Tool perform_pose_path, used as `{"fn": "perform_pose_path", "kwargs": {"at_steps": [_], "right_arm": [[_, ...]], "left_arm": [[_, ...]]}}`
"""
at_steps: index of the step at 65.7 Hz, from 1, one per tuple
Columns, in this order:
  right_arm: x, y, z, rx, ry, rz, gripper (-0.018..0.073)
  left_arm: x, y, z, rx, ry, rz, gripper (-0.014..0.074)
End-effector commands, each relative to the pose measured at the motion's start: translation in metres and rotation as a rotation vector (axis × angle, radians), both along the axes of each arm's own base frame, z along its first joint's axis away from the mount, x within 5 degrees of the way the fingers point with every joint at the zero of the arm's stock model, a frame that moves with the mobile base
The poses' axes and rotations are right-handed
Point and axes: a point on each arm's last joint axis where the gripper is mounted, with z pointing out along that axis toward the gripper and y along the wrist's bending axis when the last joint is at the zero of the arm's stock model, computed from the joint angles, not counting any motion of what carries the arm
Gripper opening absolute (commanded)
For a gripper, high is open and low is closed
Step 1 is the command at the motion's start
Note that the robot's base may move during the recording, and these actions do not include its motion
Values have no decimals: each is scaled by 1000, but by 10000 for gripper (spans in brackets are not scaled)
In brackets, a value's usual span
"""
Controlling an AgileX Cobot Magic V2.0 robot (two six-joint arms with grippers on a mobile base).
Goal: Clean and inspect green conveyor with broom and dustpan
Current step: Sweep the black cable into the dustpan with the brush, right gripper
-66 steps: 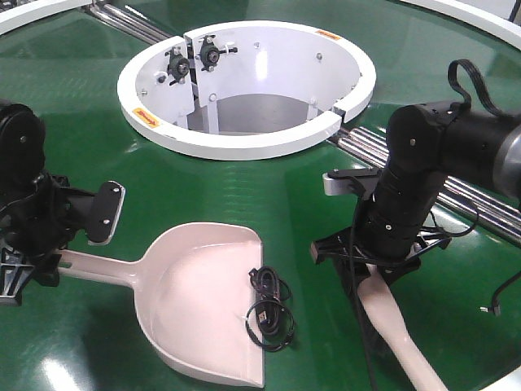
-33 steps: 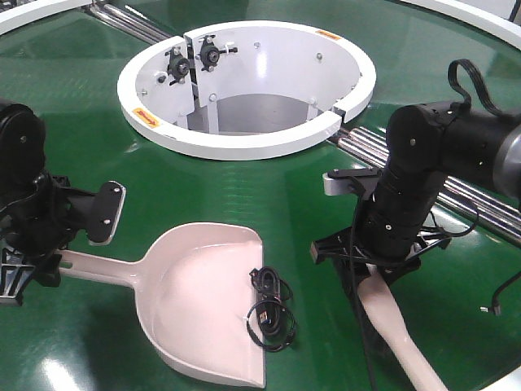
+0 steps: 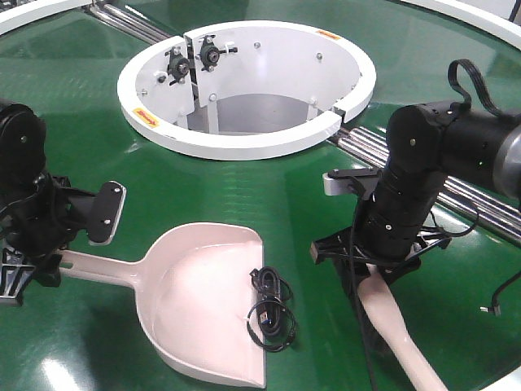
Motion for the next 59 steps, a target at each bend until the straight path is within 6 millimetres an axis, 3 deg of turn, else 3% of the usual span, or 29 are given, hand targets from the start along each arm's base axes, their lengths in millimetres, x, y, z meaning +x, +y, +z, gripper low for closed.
{"fn": "perform_pose_path", "kwargs": {"at_steps": [1,12,42,59], "right_arm": [[0,-2,25,40,-87,-11,-6],[2,3,23,81,-95,-50,-6],[9,33,-19,130,30,-70,-6],[24,64,-19,156,40,-20,-6]], "left_arm": [[-3,-5,16,-43,-47,-2,-24],[-3,-5,16,-43,-47,-2,-24],[-3,-5,16,-43,-47,-2,-24],[-3,-5,16,-43,-45,-2,-24]]}}
